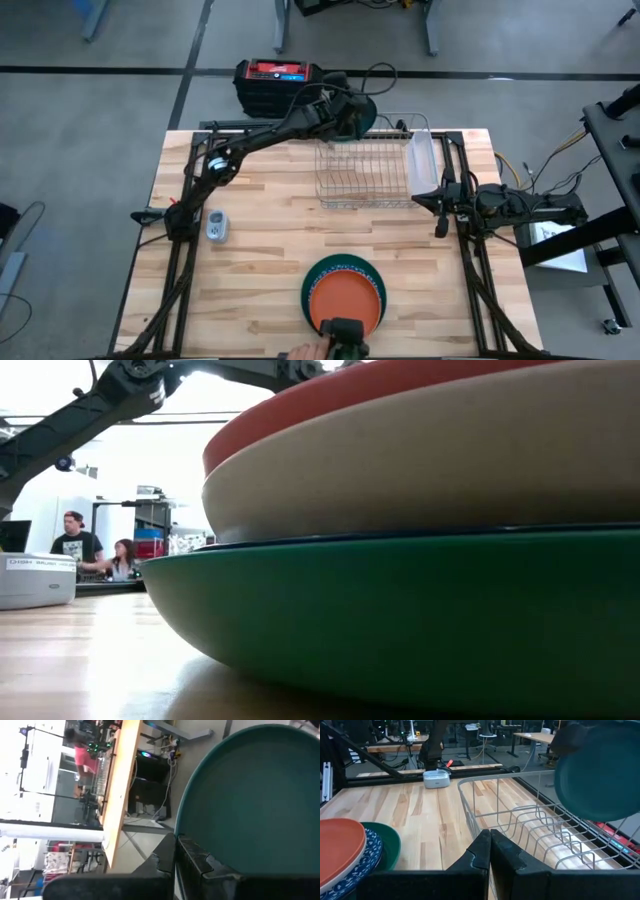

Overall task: Sort dishes
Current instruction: Put the blue plate in the dish rack

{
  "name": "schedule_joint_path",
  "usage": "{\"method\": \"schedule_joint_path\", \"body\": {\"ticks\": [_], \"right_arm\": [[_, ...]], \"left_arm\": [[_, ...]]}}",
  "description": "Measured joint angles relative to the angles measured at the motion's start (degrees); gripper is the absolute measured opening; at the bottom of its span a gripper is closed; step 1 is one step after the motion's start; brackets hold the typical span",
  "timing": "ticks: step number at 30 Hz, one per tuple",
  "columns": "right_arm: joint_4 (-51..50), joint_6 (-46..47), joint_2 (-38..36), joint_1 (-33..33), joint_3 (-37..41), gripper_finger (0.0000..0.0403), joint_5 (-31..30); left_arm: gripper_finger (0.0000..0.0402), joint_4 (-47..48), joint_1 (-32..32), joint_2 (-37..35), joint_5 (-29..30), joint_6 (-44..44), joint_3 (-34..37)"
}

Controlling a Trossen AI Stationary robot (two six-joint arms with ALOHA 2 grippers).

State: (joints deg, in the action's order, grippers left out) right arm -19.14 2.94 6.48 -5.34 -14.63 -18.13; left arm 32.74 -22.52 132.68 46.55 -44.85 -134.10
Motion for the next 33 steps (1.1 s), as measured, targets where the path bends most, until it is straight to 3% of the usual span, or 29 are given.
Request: {"method": "schedule_joint_path", "body": {"ticks": [6, 33], "right_arm": [[0.0, -0.2, 0.0, 0.0, 0.0, 0.0, 0.0], [-0.1, -0.2, 0.0, 0.0, 0.1, 0.0, 0.0]], "left_arm": [[0.0, 5.4, 0.0, 0.1, -2.2, 3.5, 0.0], [0.0, 9.7, 0.0, 0.7, -2.1, 9.9, 0.0]]}}
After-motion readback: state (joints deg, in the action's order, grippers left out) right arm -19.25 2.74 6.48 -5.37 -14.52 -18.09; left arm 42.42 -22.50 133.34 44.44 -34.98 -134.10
